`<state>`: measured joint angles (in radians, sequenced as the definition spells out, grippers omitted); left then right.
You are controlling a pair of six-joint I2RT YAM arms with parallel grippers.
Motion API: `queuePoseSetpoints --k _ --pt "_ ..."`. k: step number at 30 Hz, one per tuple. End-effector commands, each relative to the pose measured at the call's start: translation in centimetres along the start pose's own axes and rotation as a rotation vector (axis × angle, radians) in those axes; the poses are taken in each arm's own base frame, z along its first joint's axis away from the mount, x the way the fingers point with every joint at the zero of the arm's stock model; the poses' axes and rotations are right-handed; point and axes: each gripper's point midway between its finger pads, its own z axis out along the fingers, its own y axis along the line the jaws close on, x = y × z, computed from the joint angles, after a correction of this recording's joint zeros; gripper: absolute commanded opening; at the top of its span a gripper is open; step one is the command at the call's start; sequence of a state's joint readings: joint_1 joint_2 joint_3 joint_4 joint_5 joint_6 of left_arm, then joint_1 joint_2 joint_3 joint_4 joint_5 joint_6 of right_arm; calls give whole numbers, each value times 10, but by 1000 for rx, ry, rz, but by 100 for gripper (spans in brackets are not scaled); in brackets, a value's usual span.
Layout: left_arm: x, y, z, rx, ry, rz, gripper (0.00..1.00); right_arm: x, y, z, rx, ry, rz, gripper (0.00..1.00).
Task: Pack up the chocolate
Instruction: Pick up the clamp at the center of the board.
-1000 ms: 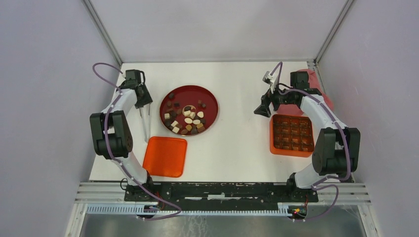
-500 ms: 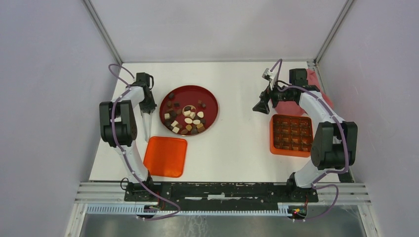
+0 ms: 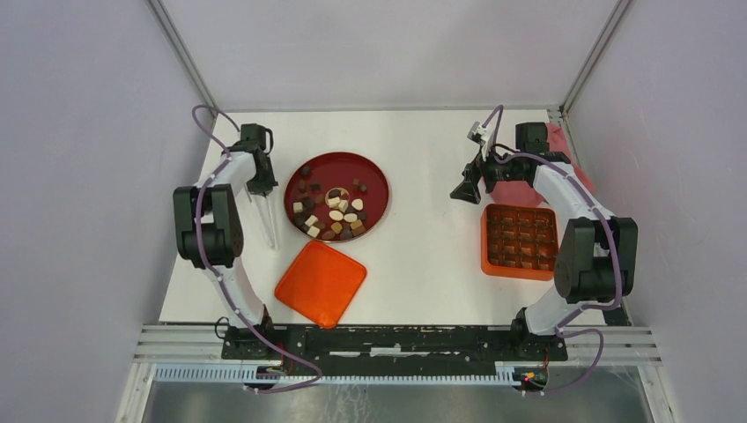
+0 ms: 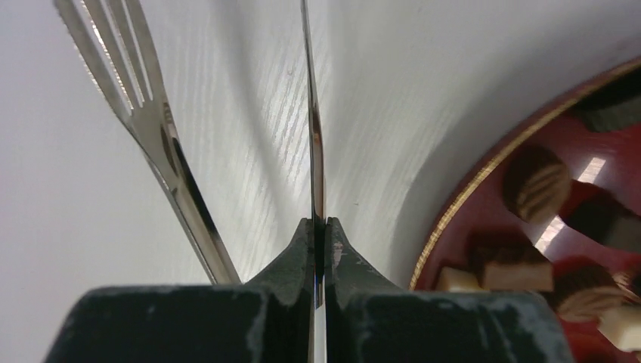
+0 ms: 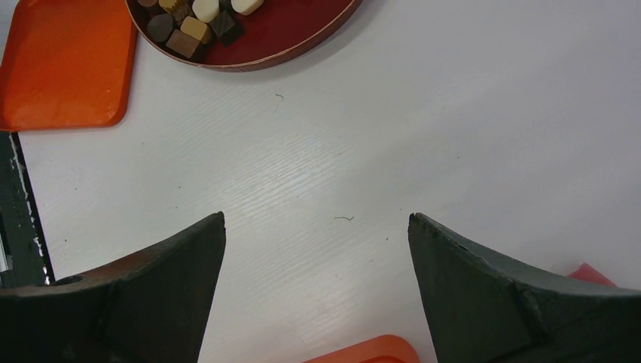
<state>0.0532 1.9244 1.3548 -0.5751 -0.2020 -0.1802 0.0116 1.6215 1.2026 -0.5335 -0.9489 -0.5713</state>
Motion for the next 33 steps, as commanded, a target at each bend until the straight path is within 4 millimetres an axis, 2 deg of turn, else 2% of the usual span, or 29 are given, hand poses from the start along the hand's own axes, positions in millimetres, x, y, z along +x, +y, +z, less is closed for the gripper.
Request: queuePoseSetpoints --k 1,3,5,6,8,10,13,17,20,23,26,29,33 --pt "-65 2 -82 45 -272 42 2 -41 15 -10 -22 -75 -100 96" --pt "-74 -11 -113 144 -340 46 2 -48 24 -11 -38 -90 -136 95" --pt "-77 -35 -145 304 -408 61 2 -58 36 -12 -55 -122 -195 95" --pt "-73 -59 -165 463 -438 86 2 -65 45 -13 -65 -149 -235 95" --pt "-64 -94 -209 726 -515 98 2 -79 61 -16 -69 -210 -316 95" --pt "-50 -132 -262 983 -600 137 2 -94 77 -19 -73 -278 -372 95" --pt "-30 -172 -336 1252 -708 213 2 -125 95 -27 -70 -412 -358 95" --pt "2 -212 -427 1565 -789 354 2 -174 99 -55 57 -629 -235 98" --pt "18 -220 -488 1767 -896 434 2 -211 115 -72 28 -734 -192 98" --pt "32 -217 -531 1947 -946 468 2 -233 125 -79 -50 -765 -52 98" --pt "44 -214 -560 2099 -953 483 2 -243 145 -84 -154 -786 17 98" --pt "54 -213 -574 2208 -931 487 2 -248 168 -85 -229 -780 26 98" --pt "64 -218 -586 2299 -900 505 2 -249 185 -84 -263 -765 1 98"
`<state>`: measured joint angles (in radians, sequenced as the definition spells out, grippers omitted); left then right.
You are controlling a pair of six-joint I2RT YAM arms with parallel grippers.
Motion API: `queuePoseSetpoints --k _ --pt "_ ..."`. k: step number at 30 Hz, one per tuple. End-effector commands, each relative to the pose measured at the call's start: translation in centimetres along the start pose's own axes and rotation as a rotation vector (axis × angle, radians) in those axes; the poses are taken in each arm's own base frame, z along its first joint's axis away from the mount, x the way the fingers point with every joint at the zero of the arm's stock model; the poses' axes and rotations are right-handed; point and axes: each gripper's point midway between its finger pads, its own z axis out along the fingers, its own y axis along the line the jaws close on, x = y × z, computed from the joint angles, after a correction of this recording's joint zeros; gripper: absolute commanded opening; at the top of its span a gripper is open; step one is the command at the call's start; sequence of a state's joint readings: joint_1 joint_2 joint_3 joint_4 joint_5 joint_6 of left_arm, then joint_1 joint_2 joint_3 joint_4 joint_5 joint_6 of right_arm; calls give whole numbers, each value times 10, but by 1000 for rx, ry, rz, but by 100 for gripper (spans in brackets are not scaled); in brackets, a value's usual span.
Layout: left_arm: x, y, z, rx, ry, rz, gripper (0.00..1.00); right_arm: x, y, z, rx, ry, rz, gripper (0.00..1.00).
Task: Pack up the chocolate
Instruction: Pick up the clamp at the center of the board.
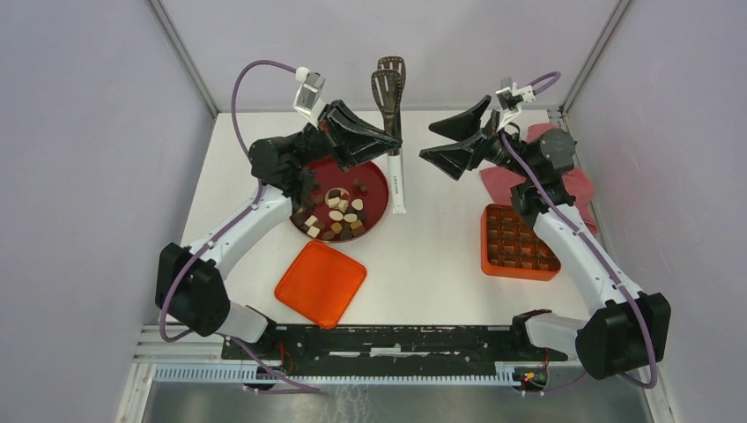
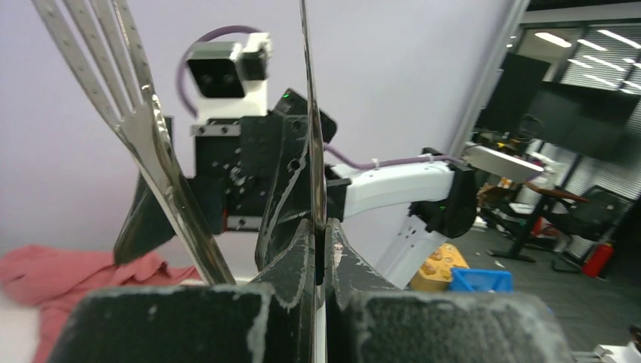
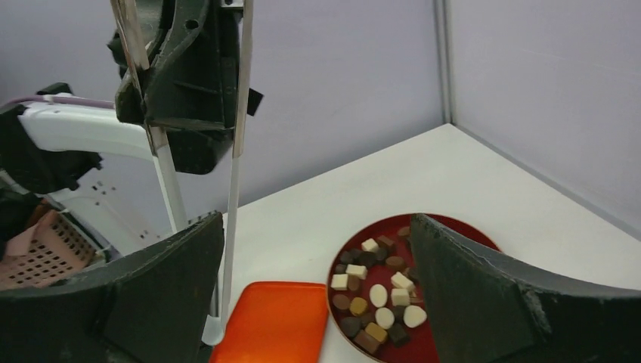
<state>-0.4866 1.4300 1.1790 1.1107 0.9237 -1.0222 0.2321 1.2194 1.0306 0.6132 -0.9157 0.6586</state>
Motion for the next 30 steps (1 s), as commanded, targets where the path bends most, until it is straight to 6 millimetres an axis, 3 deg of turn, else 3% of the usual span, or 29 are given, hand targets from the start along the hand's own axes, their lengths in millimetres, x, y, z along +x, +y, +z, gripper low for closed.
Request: queuePoseSetpoints --k 1,9,17,23,30 --pt "-19 -51 16 210 -46 34 2 -24 37 6 -93 -34 -9 97" --pt "-1 -43 34 209 6 6 2 -32 45 15 -94 -10 -33 92" --pt "10 -28 38 146 45 37 2 -35 52 22 -114 34 -74 87" --pt "15 -15 34 92 48 52 2 -45 26 10 88 83 -260 88" --pt "13 -1 28 43 33 60 2 -23 29 -5 77 129 -284 91"
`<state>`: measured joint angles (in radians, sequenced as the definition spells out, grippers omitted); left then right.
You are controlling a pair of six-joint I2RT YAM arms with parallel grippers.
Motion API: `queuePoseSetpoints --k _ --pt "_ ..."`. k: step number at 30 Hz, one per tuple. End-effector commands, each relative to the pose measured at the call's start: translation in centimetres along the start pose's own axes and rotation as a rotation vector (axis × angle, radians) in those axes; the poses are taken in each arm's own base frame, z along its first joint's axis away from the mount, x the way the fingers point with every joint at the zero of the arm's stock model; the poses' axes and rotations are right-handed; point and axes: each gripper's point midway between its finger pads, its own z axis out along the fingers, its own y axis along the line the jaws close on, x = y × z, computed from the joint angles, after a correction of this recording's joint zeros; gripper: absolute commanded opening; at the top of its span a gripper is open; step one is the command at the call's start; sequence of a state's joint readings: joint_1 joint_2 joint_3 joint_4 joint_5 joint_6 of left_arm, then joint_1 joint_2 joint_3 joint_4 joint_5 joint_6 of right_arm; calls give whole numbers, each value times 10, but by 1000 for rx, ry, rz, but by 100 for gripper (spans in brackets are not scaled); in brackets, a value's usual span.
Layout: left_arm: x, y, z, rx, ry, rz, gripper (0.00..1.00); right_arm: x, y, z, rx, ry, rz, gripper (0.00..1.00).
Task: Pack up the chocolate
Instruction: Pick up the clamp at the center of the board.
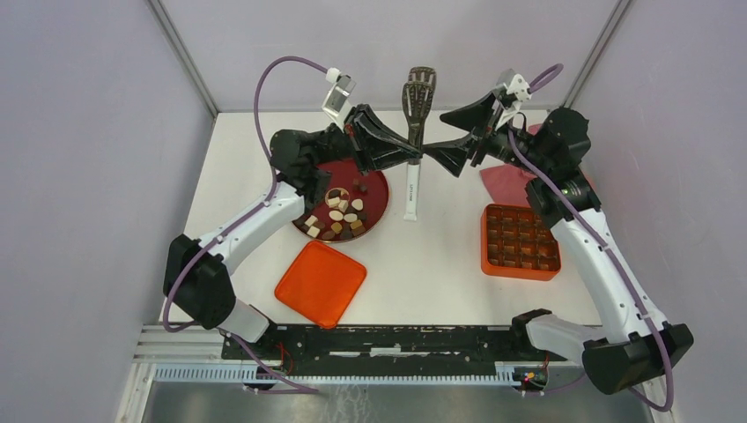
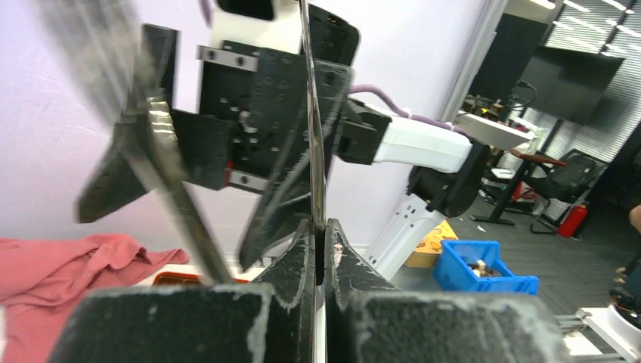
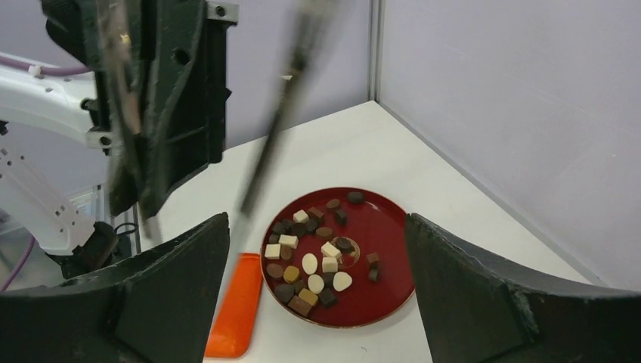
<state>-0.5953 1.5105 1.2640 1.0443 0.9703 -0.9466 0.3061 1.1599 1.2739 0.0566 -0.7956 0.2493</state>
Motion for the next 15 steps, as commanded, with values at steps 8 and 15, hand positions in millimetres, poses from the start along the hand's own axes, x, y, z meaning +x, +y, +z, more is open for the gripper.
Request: queuePoseSetpoints --k 8,15 --pt "-24 7 -16 -110 -54 113 2 15 36 -11 -155 -4 14 90" --pt "-30 -12 -16 -52 -80 109 2 23 25 5 -160 -6 121 86"
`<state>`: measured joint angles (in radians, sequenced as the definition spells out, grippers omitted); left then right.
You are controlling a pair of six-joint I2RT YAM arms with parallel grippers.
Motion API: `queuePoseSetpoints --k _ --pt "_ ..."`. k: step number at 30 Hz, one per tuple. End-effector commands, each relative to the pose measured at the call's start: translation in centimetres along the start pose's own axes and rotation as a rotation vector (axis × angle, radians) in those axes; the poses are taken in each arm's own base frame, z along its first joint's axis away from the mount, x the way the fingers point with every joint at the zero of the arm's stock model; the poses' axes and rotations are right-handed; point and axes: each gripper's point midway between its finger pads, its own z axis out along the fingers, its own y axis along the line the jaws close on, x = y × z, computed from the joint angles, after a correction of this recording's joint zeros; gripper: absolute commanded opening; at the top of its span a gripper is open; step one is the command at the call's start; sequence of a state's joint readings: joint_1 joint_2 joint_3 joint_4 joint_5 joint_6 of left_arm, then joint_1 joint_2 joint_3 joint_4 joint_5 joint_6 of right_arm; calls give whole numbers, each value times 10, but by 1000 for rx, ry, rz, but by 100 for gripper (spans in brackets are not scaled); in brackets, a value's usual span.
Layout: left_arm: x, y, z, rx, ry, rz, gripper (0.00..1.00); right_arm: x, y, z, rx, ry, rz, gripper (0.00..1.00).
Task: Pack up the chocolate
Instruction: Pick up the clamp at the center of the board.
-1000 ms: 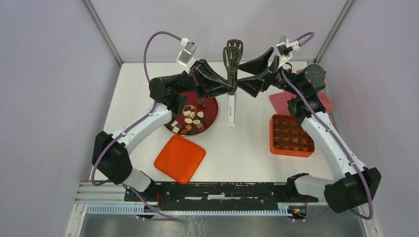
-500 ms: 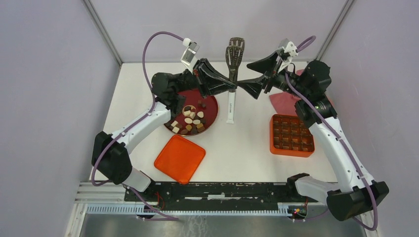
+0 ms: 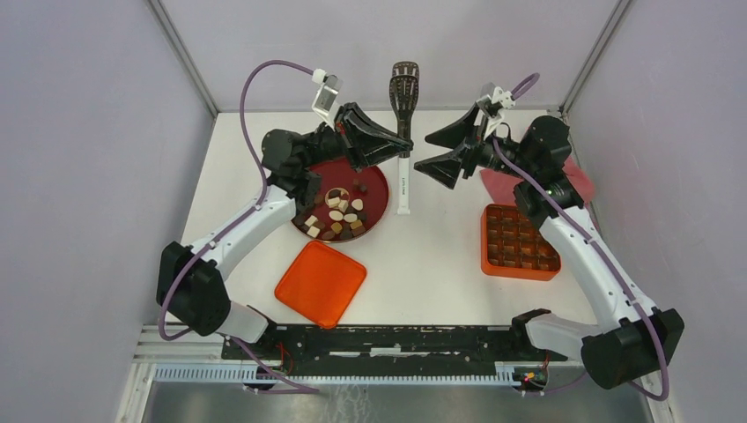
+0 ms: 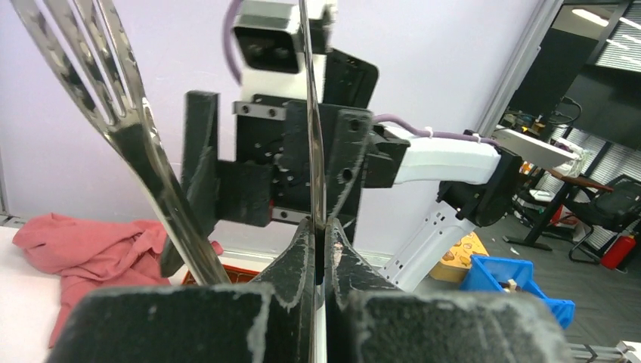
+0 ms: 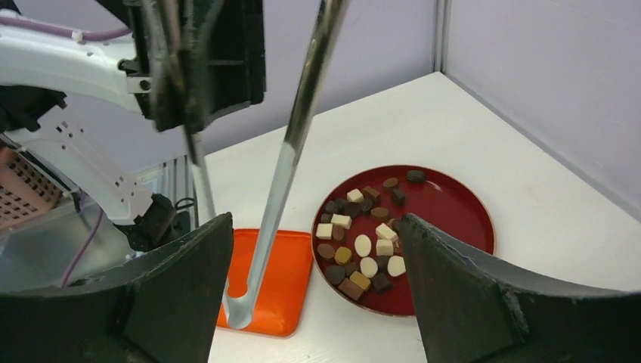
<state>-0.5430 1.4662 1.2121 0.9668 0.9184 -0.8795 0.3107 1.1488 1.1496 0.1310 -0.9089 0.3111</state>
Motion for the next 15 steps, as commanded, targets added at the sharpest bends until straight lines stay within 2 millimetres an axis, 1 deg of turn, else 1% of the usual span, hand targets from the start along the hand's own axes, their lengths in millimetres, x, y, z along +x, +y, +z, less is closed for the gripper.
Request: queuePoseSetpoints --k 1,4,9,12,15 --pt "-26 -34 0 66 -64 86 2 -17 11 9 -67 -66 35 86" --pt "-25 -34 0 65 -61 84 2 -16 21 15 -104 -71 58 85" --pt "-22 -34 2 70 -58 83 2 -9 31 24 -141 -63 132 84" --pt "-20 -34 5 81 -53 79 2 -7 32 31 -142 -69 186 81" --pt "-19 -38 9 104 -50 75 2 -9 29 39 -140 -80 245 75"
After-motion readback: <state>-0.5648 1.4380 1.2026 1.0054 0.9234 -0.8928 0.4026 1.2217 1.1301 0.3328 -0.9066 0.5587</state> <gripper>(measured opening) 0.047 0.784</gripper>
